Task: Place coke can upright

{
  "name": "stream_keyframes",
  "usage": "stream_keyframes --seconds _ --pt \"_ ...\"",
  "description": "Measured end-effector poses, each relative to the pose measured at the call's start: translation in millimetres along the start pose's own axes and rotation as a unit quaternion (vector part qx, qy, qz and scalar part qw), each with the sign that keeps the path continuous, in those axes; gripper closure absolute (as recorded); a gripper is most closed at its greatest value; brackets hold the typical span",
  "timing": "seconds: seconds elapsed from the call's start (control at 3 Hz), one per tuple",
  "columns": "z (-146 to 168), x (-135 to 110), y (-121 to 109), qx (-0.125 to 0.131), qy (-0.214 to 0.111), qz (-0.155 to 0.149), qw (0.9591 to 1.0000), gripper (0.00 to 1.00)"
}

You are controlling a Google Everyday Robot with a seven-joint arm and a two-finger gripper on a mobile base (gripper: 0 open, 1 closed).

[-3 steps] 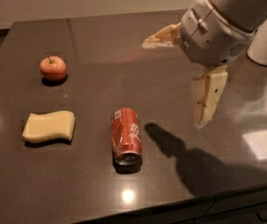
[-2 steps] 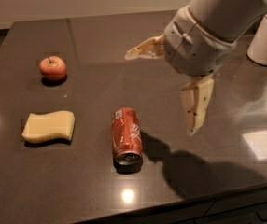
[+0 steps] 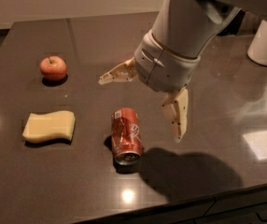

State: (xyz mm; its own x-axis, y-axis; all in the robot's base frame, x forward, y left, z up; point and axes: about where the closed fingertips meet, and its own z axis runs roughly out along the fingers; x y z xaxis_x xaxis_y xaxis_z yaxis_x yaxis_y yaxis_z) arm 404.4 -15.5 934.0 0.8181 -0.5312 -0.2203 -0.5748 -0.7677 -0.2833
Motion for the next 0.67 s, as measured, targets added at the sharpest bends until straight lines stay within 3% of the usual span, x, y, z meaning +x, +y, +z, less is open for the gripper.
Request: stream_keyframes --seconds 0.33,0.67 --pt "13.0 -1.0 -4.5 -0.005 0.003 -0.055 0.9985 0.0" --pt "22.9 -3.4 -3.8 -0.017 0.006 -0.119 0.9928 0.0"
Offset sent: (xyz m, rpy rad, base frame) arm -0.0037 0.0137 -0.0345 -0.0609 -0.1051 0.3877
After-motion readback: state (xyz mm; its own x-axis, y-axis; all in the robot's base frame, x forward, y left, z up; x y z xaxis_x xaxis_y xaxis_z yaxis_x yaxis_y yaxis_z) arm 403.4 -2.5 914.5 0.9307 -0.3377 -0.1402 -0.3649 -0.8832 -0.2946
